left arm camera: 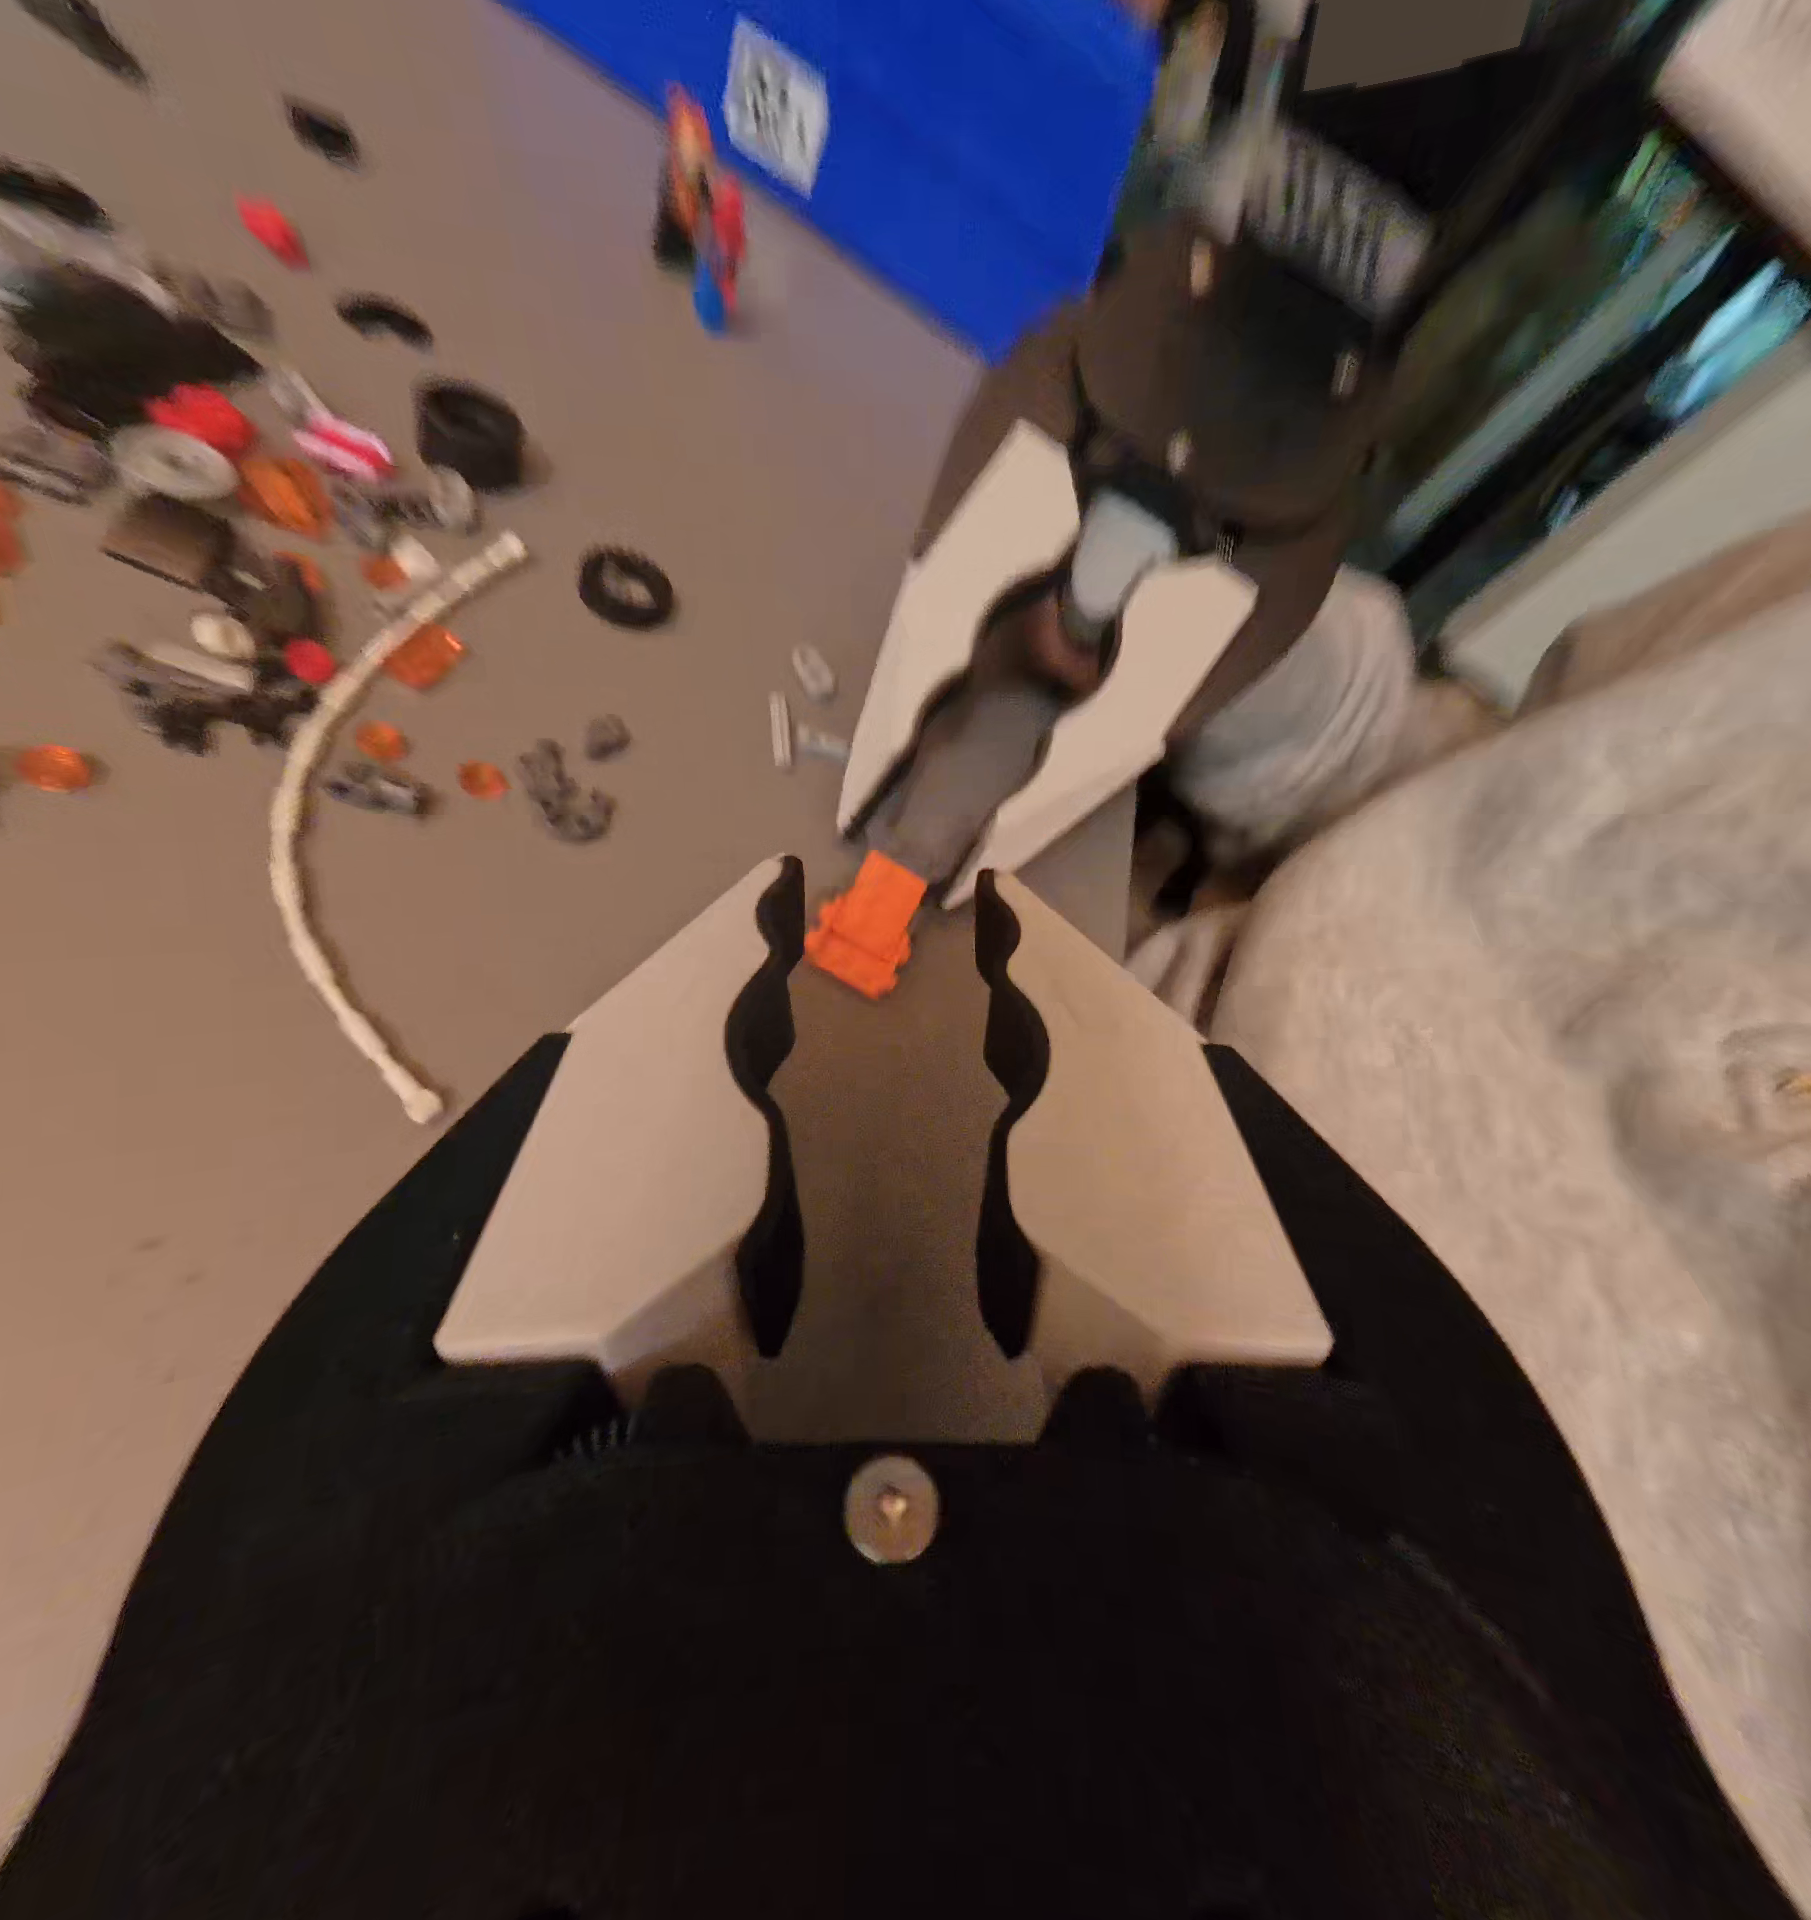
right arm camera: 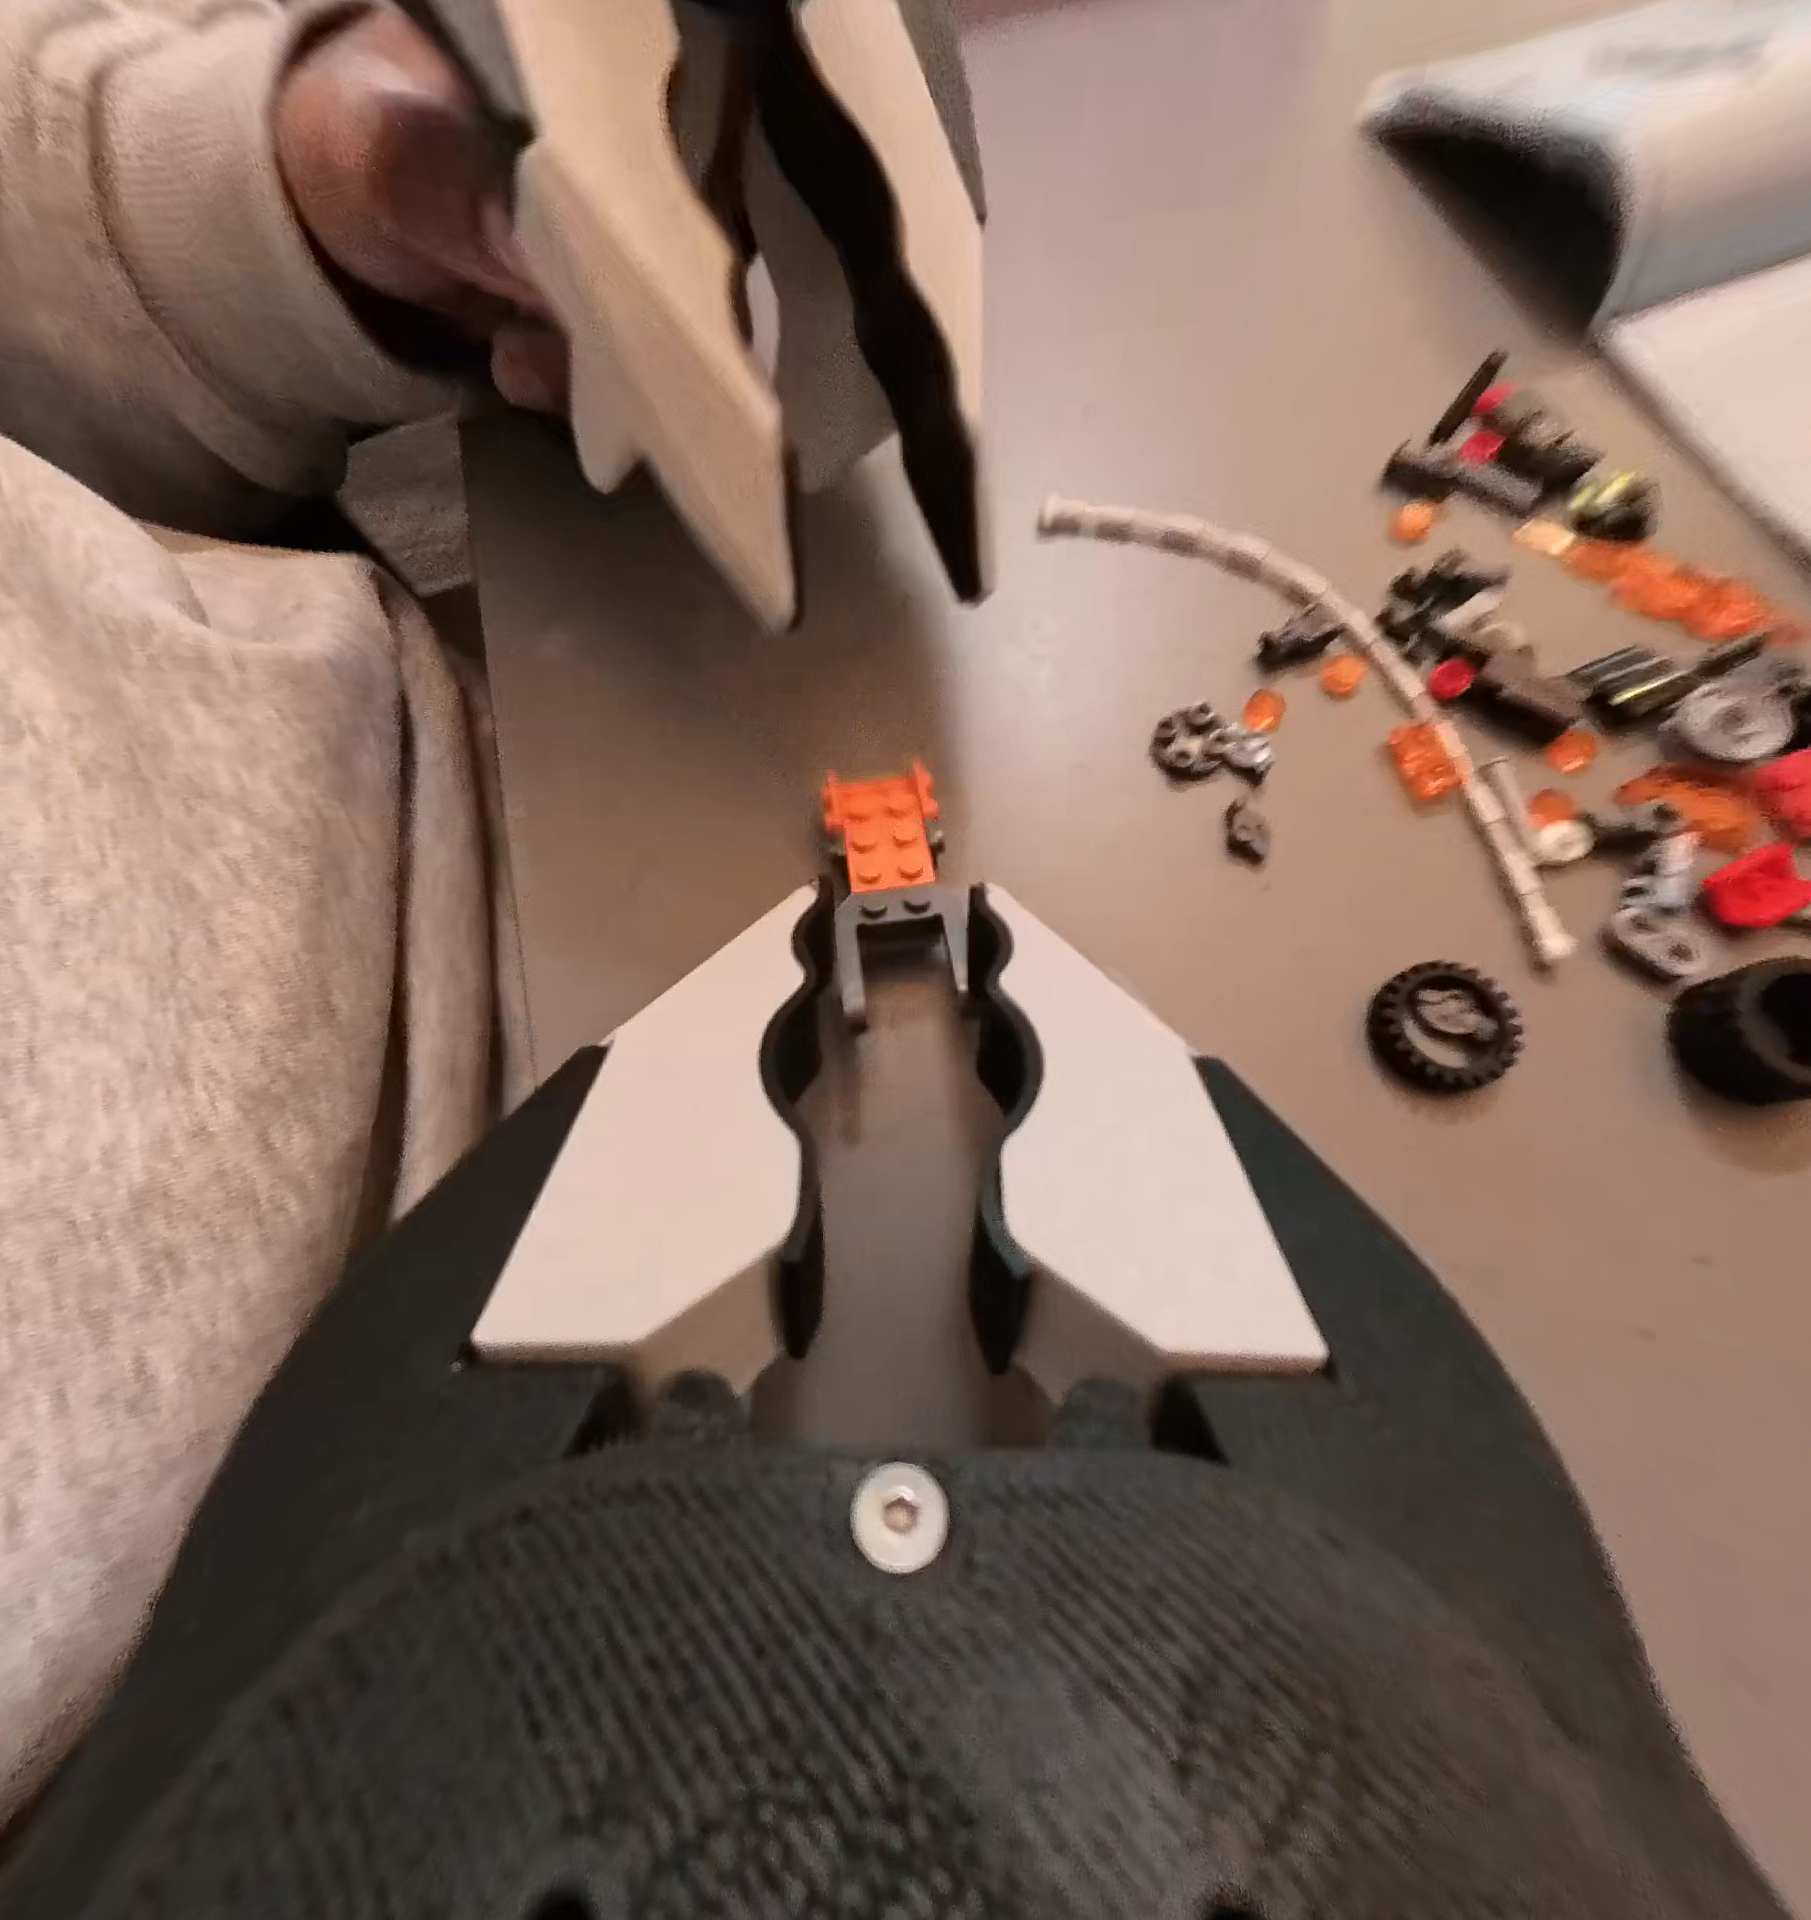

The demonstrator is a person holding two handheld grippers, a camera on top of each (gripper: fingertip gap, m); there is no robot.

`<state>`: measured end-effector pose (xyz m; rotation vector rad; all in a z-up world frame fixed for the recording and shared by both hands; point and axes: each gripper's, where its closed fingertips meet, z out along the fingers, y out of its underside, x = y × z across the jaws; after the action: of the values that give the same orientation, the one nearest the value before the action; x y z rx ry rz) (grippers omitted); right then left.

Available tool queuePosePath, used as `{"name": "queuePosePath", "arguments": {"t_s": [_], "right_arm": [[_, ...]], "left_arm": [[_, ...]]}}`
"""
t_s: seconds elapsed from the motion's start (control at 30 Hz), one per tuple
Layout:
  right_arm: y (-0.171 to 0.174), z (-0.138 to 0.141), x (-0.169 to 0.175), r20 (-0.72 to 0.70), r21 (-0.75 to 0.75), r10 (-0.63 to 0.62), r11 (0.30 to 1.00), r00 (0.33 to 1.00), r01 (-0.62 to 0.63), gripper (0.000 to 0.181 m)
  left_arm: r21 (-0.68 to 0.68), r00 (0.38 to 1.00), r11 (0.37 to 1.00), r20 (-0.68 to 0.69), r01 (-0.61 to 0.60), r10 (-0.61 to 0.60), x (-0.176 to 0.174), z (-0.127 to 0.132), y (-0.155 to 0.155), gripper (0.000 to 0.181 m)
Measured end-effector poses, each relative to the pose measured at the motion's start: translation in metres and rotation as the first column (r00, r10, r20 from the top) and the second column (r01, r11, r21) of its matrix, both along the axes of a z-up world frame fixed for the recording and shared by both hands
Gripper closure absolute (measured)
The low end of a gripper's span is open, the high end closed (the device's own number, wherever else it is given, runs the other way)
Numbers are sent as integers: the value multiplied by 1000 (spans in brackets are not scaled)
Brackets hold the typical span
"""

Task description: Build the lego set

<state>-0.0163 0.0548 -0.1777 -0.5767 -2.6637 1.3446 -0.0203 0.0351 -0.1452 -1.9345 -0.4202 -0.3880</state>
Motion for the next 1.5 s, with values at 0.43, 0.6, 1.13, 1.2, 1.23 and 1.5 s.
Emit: {"name": "queuePosePath", "arguments": {"t_s": [0.43,0.6,1.13,1.2,1.23,1.5], "right_arm": [[0,67,-8,-844,-29,-45,999,534,39,159],[-6,70,0,-866,-30,-18,999,500,-16,159],[28,127,4,-718,-528,-413,848,560,-52,157],[34,130,1,-606,-610,-429,791,669,-46,148],[33,127,1,-546,-633,-406,772,733,-44,142],[13,119,13,40,-807,55,591,998,-1,150]], "left_arm": [[354,901,935,415,-34,-124,6,37,16,131],[413,871,910,459,-36,-174,7,45,16,143],[517,936,855,318,-37,-152,5,64,6,173],[519,961,854,252,-33,-116,5,67,5,173],[520,974,854,206,-28,-94,5,69,4,173],[417,993,908,-120,38,14,20,64,12,172]]}}
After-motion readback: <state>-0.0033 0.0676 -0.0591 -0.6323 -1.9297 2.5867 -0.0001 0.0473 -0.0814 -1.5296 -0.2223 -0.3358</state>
